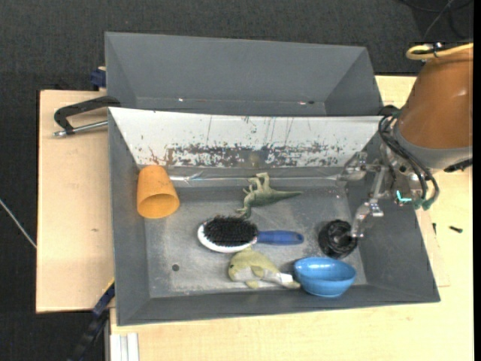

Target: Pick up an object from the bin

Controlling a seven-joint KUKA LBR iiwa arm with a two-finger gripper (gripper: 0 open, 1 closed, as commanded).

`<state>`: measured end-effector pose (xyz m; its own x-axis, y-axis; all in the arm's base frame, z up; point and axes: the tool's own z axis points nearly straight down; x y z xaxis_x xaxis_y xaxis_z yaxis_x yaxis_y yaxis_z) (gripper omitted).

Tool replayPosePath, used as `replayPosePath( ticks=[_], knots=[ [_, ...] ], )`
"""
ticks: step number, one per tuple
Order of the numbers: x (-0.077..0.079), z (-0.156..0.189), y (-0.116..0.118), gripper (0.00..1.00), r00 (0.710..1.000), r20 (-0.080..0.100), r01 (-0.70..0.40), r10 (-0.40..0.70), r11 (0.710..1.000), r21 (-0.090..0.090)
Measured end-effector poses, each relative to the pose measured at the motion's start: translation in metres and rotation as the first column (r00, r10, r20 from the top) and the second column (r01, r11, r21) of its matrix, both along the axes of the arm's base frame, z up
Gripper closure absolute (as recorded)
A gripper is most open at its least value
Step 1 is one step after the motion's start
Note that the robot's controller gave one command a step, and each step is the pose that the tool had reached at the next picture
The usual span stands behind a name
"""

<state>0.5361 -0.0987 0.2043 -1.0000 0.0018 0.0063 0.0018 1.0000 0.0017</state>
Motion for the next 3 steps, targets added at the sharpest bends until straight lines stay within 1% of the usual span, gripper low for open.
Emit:
replayPosePath(
  ticks=[1, 2, 3],
  knots=[
    [-0.005, -0.135, -0.054, 0.0, 0.974, 0.007, -0.226, 0.226, 0.974, -0.001],
    [-0.003, -0.132, -0.053, 1.0, 0.973, 0.013, -0.229, 0.229, 0.973, -0.004],
    [0.003, 0.057, -0.042, 1.0, 0.963, 0.021, -0.267, 0.268, 0.964, -0.009]
  ],
)
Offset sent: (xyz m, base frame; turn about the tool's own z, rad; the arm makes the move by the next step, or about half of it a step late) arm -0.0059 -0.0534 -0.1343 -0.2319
